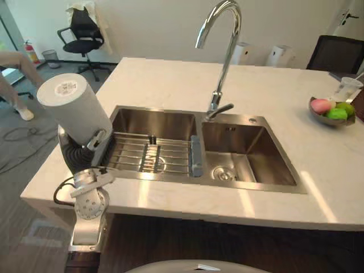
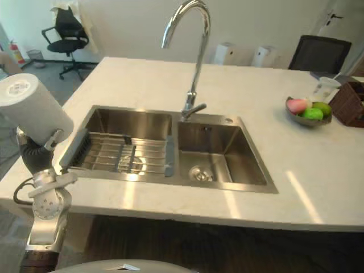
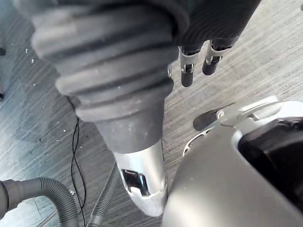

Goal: Walk over to the sink, pick up the cup, carry it to the dishwasher, place the cup inside the dishwasher, then close the dishwasher door

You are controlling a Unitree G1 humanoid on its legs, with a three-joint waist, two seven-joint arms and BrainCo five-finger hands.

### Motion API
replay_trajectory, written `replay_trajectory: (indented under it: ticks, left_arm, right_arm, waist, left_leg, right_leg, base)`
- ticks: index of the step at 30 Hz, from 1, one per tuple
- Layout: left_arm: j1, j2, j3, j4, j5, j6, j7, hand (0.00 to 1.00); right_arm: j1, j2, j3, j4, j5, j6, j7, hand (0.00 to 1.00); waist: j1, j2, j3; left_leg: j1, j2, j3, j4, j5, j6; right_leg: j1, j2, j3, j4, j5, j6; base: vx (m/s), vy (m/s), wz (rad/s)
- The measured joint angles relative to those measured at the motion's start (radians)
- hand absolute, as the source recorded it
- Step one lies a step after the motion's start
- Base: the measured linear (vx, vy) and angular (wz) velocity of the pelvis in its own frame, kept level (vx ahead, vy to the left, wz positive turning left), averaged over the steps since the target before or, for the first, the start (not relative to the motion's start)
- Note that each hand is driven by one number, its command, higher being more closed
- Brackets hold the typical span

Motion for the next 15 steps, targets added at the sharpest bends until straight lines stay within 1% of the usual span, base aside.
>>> replay_trajectory:
  ticks: [2,3,5,6,7,9,10,12,13,15]
  left_arm:
    - [0.0,0.0,0.0,0.0,0.0,0.0,0.0,1.0]
    - [0.0,-0.002,-0.003,-0.001,0.0,0.0,0.0,1.0]
    - [0.0,-0.016,-0.003,-0.011,0.0,-0.003,0.006,1.0]
    - [-0.001,-0.026,-0.005,-0.02,-0.001,-0.007,0.014,1.0]
    - [-0.005,-0.038,-0.012,-0.031,-0.002,-0.011,0.018,1.0]
    - [-0.005,-0.041,-0.016,-0.026,-0.006,-0.02,0.018,1.0]
    - [-0.005,-0.041,-0.014,-0.026,-0.011,-0.022,0.019,1.0]
    - [-0.005,-0.041,-0.007,-0.015,-0.034,-0.038,0.025,1.0]
    - [-0.003,-0.041,-0.002,-0.007,-0.041,-0.039,0.029,1.0]
    - [0.012,-0.043,0.01,0.031,-0.05,-0.04,0.061,1.0]
  right_arm:
    - [0.0,0.0,0.0,0.0,0.0,0.0,0.0,0.0]
    - [0.011,-0.001,0.0,0.002,0.0,0.0,0.0,0.0]
    - [0.012,-0.001,-0.004,0.004,0.001,-0.002,0.004,0.0]
    - [0.021,0.002,-0.013,0.004,0.011,-0.011,0.02,0.0]
    - [0.032,0.006,-0.019,0.004,0.035,-0.026,0.034,0.0]
    - [0.056,0.015,-0.049,0.004,0.087,-0.044,0.054,0.0]
    - [0.065,0.019,-0.059,0.004,0.1,-0.051,0.065,0.0]
    - [0.1,0.033,-0.092,0.004,0.15,-0.09,0.09,0.0]
    - [0.106,0.035,-0.099,0.005,0.161,-0.097,0.097,0.0]
    - [0.126,0.039,-0.107,0.013,0.175,-0.142,0.124,0.0]
  waist:
    - [0.0,0.0,0.0]
    - [-0.005,-0.002,-0.002]
    - [-0.006,-0.002,-0.005]
    - [-0.013,0.005,-0.011]
    - [-0.032,-0.007,-0.023]
    - [-0.046,0.003,-0.018]
    - [-0.049,0.001,-0.02]
    - [-0.049,0.005,-0.02]
    - [-0.049,0.006,-0.02]
    - [-0.049,0.011,-0.02]
  left_leg:
    - [0.0,0.0,0.0,0.0,0.0,0.0]
    - [0.0,0.004,0.003,0.0,0.001,-0.001]
    - [-0.002,0.008,0.022,0.002,-0.001,-0.004]
    - [-0.016,0.01,0.029,0.001,-0.005,-0.009]
    - [-0.031,0.01,0.022,0.001,-0.005,-0.01]
    - [-0.029,0.007,0.017,0.002,-0.003,-0.004]
    - [-0.029,0.006,0.014,0.005,-0.003,-0.004]
    - [-0.032,0.003,-0.004,0.007,-0.004,-0.002]
    - [-0.032,0.002,-0.008,0.007,-0.004,-0.002]
    - [-0.04,-0.004,-0.044,0.007,0.0,0.001]
  right_leg:
    - [0.0,0.0,0.0,0.0,0.0,0.0]
    - [-0.002,0.0,0.009,-0.001,0.001,0.0]
    - [-0.017,0.004,0.037,-0.002,0.005,-0.001]
    - [-0.037,0.004,0.034,-0.003,0.005,-0.003]
    - [-0.046,0.003,0.026,-0.003,0.005,-0.003]
    - [-0.044,0.001,0.022,-0.003,0.003,-0.002]
    - [-0.043,0.001,0.02,-0.003,0.001,-0.001]
    - [-0.037,-0.002,0.002,-0.002,-0.002,0.002]
    - [-0.035,-0.002,-0.001,-0.002,-0.004,0.002]
    - [-0.023,-0.007,-0.04,0.012,-0.018,0.005]
  base:
    - [0.0,0.0,0.0]
    - [0.0,-0.001,-0.13]
    - [-0.01,-0.003,-0.26]
    - [0.0,-0.011,-0.13]
    - [0.01,-0.012,-0.03]
    - [0.03,-0.005,0.07]
    - [0.04,-0.003,0.09]
    - [0.05,-0.005,0.17]
    - [0.05,-0.011,0.24]
    - [0.05,-0.016,0.44]
